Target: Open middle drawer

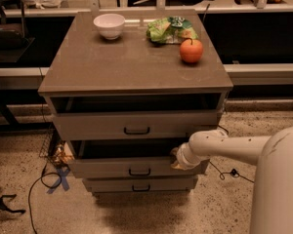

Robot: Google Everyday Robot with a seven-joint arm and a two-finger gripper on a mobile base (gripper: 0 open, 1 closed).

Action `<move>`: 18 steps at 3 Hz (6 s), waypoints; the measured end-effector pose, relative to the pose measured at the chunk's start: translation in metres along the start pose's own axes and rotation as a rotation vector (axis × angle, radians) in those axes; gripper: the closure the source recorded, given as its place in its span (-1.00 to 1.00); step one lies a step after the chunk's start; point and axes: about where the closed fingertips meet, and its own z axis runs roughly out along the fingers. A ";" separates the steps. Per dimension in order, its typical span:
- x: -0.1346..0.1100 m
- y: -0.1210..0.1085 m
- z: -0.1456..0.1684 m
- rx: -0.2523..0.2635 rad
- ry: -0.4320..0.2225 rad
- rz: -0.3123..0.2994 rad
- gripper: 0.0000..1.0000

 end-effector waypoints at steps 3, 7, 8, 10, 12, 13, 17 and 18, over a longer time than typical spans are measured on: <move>-0.005 0.005 0.010 -0.058 0.006 -0.039 -1.00; -0.002 0.023 0.015 -0.162 0.118 -0.114 0.28; -0.002 0.029 0.012 -0.163 0.128 -0.117 0.75; 0.008 0.050 0.003 -0.141 0.115 -0.091 1.00; 0.008 0.053 0.006 -0.148 0.113 -0.092 0.03; 0.008 0.054 0.006 -0.150 0.113 -0.092 -0.42; 0.011 0.069 -0.014 -0.205 0.195 -0.004 -1.00; 0.014 0.075 -0.018 -0.238 0.218 0.039 -1.00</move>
Offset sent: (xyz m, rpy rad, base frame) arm -0.0012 0.0013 -0.0020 -0.0069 0.0086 0.0104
